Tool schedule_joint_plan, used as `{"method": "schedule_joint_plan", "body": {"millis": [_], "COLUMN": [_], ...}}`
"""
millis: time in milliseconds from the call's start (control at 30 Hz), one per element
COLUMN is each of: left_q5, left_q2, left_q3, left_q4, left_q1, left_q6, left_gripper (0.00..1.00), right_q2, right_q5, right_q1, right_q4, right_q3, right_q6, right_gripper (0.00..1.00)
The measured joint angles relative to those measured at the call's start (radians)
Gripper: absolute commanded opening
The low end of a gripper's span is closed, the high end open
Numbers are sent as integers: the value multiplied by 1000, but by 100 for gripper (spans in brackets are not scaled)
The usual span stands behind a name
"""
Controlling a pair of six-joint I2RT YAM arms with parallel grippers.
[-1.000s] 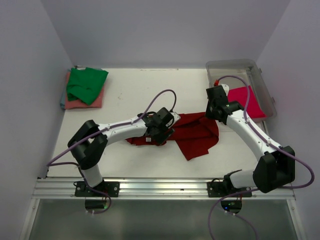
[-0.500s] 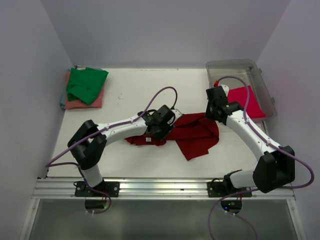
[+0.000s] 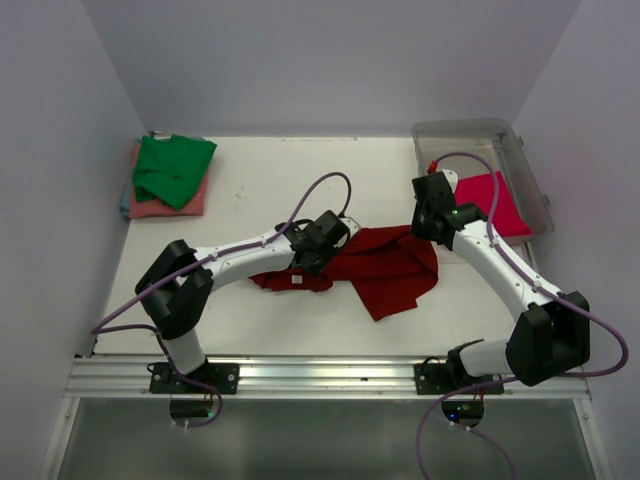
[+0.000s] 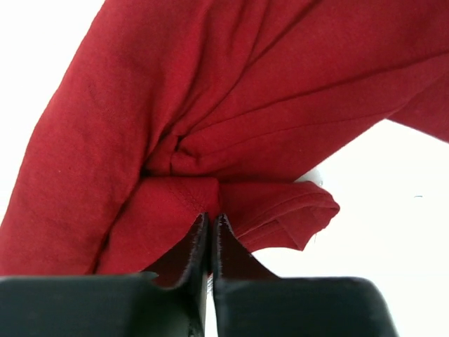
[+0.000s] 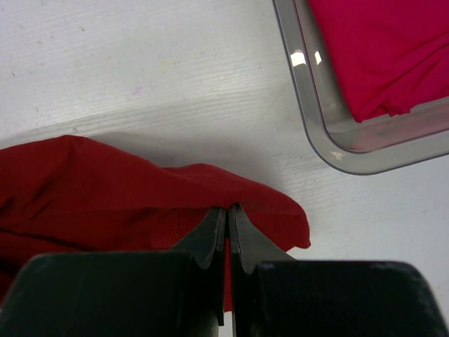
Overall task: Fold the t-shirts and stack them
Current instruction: Flatten the tshirt out
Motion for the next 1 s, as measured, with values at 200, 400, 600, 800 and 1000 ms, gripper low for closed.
{"method": "schedule_joint_plan", "body": {"millis": [200, 400, 600, 800, 1000], "left_q5": [-35, -194, -394, -521, -404], "left_q2": [-3, -119, -471, -794, -898], "left_q3": [0, 2, 27, 42, 66], "left_q4": [-5, -48, -36, 104, 112], "left_q1": [0, 0, 52, 92, 91], "left_q6": [-24, -129, -217, -158, -131], "left_gripper": [0, 0, 0, 0, 0], "right_q2": [0, 0, -5, -95, -360], "right_q5": [1, 3, 5, -31, -251], "right_q1": [0, 0, 0, 0, 0], "right_q4": [0, 0, 4, 33, 94], "right_q3": [-4, -9, -9, 3, 60], "right_q6": [0, 0, -9, -51, -108], "right_gripper": [0, 0, 0, 0, 0]}}
